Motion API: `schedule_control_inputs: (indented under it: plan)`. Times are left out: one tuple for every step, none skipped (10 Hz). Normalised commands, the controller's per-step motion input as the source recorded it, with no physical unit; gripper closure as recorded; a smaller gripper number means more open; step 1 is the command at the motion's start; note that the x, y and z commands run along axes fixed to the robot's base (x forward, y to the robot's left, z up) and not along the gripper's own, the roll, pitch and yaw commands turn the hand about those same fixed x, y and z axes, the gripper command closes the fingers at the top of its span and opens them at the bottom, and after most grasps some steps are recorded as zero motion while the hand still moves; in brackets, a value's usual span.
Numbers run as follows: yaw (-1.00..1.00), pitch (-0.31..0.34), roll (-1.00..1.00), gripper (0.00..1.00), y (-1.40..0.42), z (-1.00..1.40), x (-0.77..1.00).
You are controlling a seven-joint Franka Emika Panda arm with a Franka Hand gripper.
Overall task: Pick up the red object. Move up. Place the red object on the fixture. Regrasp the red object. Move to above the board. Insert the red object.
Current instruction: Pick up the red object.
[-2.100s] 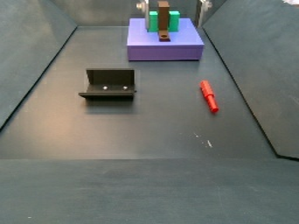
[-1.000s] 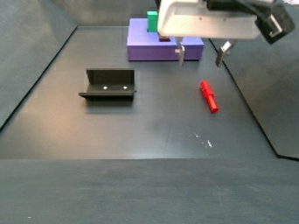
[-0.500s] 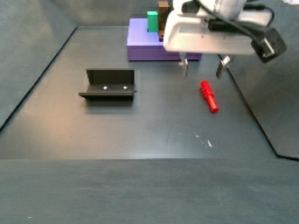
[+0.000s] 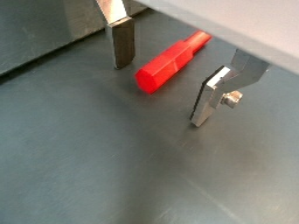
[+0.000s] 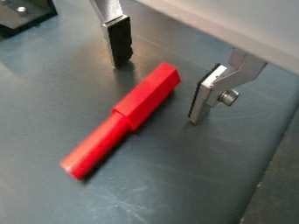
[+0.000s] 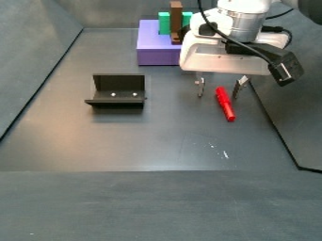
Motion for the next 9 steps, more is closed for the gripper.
schedule_control_inputs:
  plan:
    - [0.02, -0.026, -0.01, 0.00, 0.09, 0.00, 0.00]
    - [0.00, -0.043, 0.00, 0.00, 0.00, 0.00, -0.05]
    - [0.00, 0.000, 0.00, 0.00, 0.00, 0.00, 0.00]
    - [0.00, 0.000, 0.00, 1.00, 0.00, 0.00, 0.00]
    - [0.00, 0.000, 0.00, 1.00, 0.00, 0.00, 0.00]
    - [0.00, 0.000, 0.00, 1.00, 0.00, 0.00, 0.00]
    - [0.00, 0.000, 0.00, 1.00, 0.00, 0.00, 0.00]
    - [0.00, 0.000, 0.00, 1.00, 0.00, 0.00, 0.00]
    - [0.00, 0.000, 0.00, 1.00, 0.00, 0.00, 0.00]
